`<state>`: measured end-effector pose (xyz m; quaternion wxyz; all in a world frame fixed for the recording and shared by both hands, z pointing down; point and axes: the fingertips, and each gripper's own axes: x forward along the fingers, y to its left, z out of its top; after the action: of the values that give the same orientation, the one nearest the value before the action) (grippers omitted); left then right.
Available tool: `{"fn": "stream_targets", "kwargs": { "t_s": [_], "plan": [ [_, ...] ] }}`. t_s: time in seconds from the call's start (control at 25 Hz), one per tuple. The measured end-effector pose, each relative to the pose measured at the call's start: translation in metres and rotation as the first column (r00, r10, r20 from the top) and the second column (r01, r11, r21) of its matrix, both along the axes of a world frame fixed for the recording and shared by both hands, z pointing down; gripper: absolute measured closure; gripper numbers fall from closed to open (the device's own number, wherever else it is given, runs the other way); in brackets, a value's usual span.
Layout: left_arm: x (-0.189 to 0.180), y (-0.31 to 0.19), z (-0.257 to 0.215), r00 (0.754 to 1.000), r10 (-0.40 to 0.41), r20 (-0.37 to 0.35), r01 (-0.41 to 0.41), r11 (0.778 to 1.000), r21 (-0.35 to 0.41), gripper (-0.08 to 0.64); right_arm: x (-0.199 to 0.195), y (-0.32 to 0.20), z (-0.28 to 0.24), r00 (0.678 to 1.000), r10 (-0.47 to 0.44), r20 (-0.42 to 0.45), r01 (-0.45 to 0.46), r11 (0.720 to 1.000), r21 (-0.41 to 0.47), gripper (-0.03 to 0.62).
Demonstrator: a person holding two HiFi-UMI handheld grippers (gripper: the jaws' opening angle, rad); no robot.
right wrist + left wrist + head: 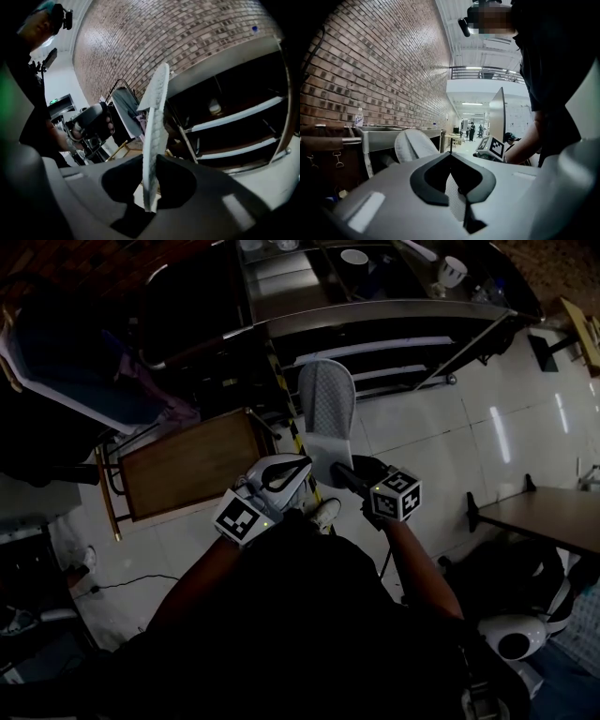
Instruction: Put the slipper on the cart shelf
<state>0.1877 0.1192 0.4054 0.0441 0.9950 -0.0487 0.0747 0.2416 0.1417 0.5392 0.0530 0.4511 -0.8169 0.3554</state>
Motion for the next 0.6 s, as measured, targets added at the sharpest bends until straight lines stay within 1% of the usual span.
{"fn": "stream_targets", "kwargs": {
  "t_s": [0.12, 0.24, 0.32, 0.44, 0.52, 0.6],
  "plan": [
    [0.003, -0.013, 0.007, 1.0, -0.013, 0.003, 0.013, 1.0, -0.008, 0.558, -0.004, -0.01, 0.017, 0.998, -0.036, 0.049, 0.039, 0.997, -0.068, 0.526],
    [0.01, -0.03, 0.015, 1.0, -0.011, -0.002, 0.011, 1.0, -0.009, 0.558, 0.0, -0.029, 0.029, 0.996, -0.034, 0.086, 0.043, 0.993, -0.107, 0.526],
    [0.016, -0.042, 0.018, 1.0, -0.004, -0.013, 0.004, 1.0, -0.004, 0.558, 0.004, -0.045, 0.039, 0.991, -0.026, 0.133, 0.044, 0.989, -0.139, 0.526],
    [0.022, -0.064, 0.023, 1.0, 0.003, -0.024, -0.003, 1.0, -0.002, 0.558, 0.008, -0.068, 0.054, 0.979, -0.019, 0.204, 0.062, 0.977, -0.204, 0.526],
    [0.025, -0.079, 0.025, 0.999, 0.004, -0.033, -0.005, 1.0, -0.009, 0.558, 0.012, -0.082, 0.063, 0.975, -0.016, 0.223, 0.073, 0.966, -0.249, 0.526],
    [0.028, -0.094, 0.027, 0.999, 0.006, -0.045, -0.007, 1.0, -0.019, 0.558, 0.017, -0.097, 0.073, 0.975, -0.016, 0.222, 0.081, 0.953, -0.291, 0.526]
  ]
}}
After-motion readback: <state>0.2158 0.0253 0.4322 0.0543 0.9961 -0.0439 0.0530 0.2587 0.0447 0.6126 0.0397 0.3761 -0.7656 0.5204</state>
